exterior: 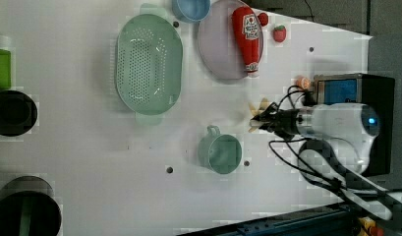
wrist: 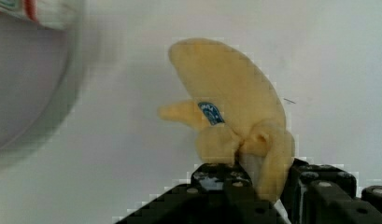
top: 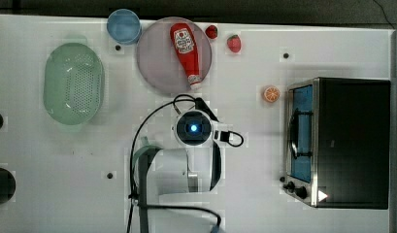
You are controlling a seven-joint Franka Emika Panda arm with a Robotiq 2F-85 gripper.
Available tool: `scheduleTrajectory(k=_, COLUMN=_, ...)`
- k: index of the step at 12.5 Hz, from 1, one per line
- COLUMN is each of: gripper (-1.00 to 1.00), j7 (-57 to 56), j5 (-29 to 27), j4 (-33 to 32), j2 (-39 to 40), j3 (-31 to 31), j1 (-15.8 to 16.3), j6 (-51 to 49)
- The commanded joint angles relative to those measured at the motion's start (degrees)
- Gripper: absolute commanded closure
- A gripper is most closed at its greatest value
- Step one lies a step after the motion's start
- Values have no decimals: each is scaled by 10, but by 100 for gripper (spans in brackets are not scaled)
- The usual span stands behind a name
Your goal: Pick banana from table and place on oven.
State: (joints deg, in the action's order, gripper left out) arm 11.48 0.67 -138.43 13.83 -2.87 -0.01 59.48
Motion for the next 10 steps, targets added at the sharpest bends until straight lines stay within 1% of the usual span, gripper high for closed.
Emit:
scheduleTrajectory(k=1, gripper=61, j7=25, j5=0, j4=66, j2=-121, j3=-7, j1=-11, j6=-119)
scheduleTrajectory(k=3, gripper=61, j7=24, j5=-1, j4=129, j2=-168, j3=2, j1=-13, j6=-253)
scheduleTrajectory(k=5, gripper=61, j7=24, j5=-1, j4=188, j2=-195, j3=19, j1=-15, j6=-355)
scheduleTrajectory(k=7, gripper=61, j7=22, j5=0, j4=233, j2=-207, j3=48, j1=-17, j6=-403)
scheduleTrajectory(k=10, gripper=61, j7=-8, j5=1, j4=274, j2=-206, j3=108, j1=-24, j6=-418)
